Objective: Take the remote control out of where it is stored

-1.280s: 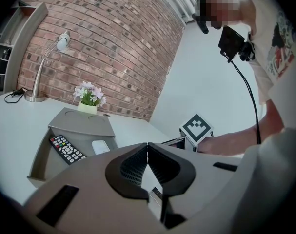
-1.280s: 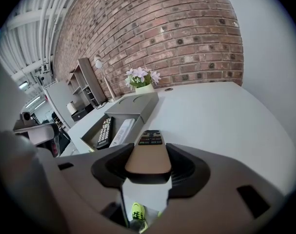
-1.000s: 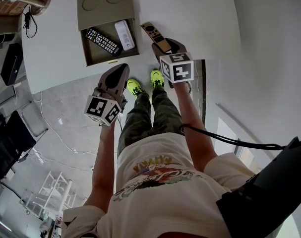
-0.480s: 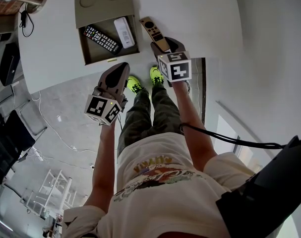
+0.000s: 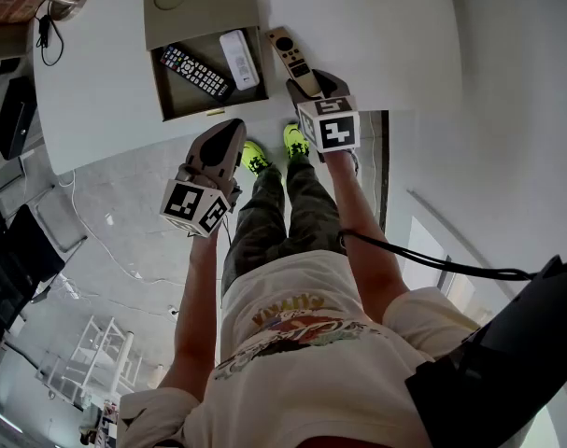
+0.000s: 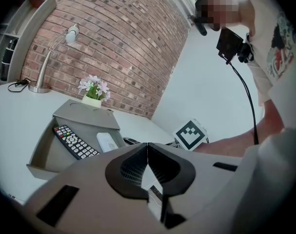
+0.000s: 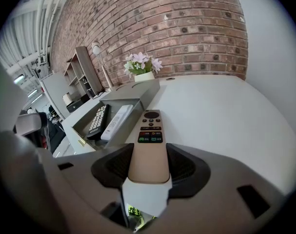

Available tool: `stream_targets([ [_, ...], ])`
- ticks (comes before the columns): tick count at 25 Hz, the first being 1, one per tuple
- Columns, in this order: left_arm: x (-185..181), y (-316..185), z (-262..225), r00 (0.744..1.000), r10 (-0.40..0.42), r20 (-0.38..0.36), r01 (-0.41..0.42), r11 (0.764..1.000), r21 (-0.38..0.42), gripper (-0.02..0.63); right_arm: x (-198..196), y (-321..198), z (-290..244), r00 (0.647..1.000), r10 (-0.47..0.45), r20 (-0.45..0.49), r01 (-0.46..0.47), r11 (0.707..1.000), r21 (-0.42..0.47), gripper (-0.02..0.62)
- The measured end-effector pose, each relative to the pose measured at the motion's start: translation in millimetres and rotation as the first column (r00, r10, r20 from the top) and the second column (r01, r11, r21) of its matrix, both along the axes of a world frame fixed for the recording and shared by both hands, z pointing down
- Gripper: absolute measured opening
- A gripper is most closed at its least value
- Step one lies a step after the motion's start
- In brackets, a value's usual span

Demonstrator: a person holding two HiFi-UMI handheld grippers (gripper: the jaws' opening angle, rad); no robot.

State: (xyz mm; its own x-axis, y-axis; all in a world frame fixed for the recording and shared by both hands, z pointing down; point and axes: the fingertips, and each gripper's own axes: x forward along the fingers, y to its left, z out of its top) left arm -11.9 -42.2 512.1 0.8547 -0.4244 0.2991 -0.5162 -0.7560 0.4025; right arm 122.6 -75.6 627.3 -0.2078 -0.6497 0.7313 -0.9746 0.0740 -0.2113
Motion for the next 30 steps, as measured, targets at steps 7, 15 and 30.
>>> stream_targets([
  [7, -5, -3, 2, 1.0, -0.001, -0.001, 0.001, 1.0, -0.008, 0.006, -1, -1, 9, 0.999, -0.009, -0.035, 0.008, 1.0, -0.024, 0.21],
  [15, -10, -7, 4, 1.0, 0.001, -0.002, -0.001, 1.0, -0.022, 0.006, -2, -2, 18, 0.997, -0.002, -0.076, -0.001, 0.999, -0.042, 0.21],
  [30, -11, -12, 7, 1.0, 0.006, -0.013, -0.007, 1.0, -0.028, 0.006, -7, -2, 16, 0.991, -0.003, -0.134, -0.002, 0.999, -0.035, 0.21],
])
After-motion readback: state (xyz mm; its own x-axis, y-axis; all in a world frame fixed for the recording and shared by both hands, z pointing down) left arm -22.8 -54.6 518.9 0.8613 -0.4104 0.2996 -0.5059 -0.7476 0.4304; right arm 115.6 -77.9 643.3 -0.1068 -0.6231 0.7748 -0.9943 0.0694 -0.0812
